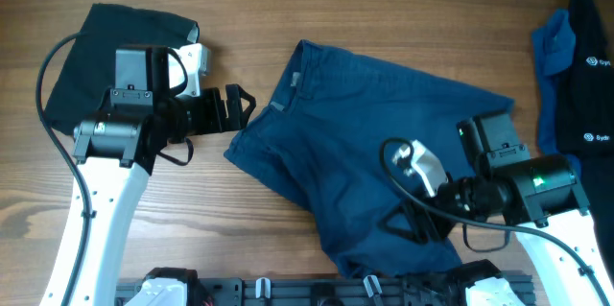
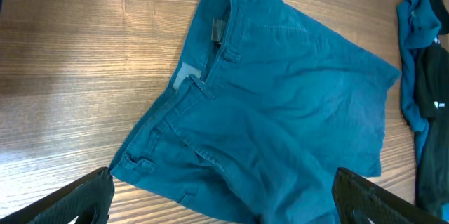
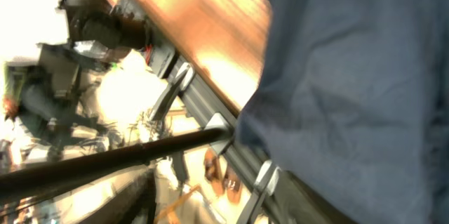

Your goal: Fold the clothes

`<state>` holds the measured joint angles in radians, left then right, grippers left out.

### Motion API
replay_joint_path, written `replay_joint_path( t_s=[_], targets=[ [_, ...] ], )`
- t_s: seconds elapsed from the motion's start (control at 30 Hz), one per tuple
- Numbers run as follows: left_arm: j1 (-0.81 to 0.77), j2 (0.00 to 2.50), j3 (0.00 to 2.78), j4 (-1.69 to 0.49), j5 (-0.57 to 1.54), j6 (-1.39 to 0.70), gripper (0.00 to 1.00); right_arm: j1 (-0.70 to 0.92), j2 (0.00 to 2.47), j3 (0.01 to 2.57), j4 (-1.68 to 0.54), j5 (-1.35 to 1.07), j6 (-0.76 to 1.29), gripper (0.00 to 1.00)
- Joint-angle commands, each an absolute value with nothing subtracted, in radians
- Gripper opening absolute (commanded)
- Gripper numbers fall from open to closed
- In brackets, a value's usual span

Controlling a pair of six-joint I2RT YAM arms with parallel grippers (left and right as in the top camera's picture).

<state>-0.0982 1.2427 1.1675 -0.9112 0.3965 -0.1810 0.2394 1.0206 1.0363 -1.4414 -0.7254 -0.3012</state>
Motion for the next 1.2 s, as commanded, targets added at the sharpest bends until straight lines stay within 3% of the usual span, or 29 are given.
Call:
replay_joint_path(
  t_s=[0.0,0.07,0.13,0.2,0.4,0.57,0.63,0.77,0.93,1.17],
  targets=[
    [-0.103,1.24,1.178,-0.907,0.392,-0.165,1.0,0.239,1.012,1.039,-1.293,-0.517,0.048,0.6],
    [-0.103,1.24,1.178,-0.905,0.392,-0.165,1.0,0.239,1.026,1.039,-1.177,-0.299,0.303,0.6],
    [-0.103,1.24,1.178,-0.907,0.392,-0.165,1.0,0.239,1.071,1.039,-1.057,-0.15,0.427,0.44],
    [-0.103,1.24,1.178,-0.909,0.392,-0.165,0.99,0.238,1.154,1.039,-0.967,-0.042,0.49,0.24],
    [-0.103,1.24,1.178,-0.908,0.392,-0.165,1.0,0.238,1.558,1.039,-0.646,-0.026,0.547,0.05],
    [-0.103,1.24,1.178,-0.904,0.392,-0.165,1.0,0.238,1.843,1.039,-0.481,-0.106,0.561,0.04],
    [-0.103,1.24,1.179,-0.893,0.392,-0.165,1.0,0.238,1.934,1.039,-0.409,-0.105,0.57,0.13],
    [-0.103,1.24,1.178,-0.879,0.392,-0.165,1.0,0.237,2.165,1.071,-0.215,-0.161,0.61,0.04],
    [-0.103,1.24,1.178,-0.878,0.392,-0.165,1.0,0.21,2.427,1.365,-0.22,-0.3,0.568,0.05],
    [-0.103,1.24,1.179,-0.881,0.408,-0.165,1.0,0.196,2.454,1.746,-0.288,-0.367,0.5,0.05]
  ],
)
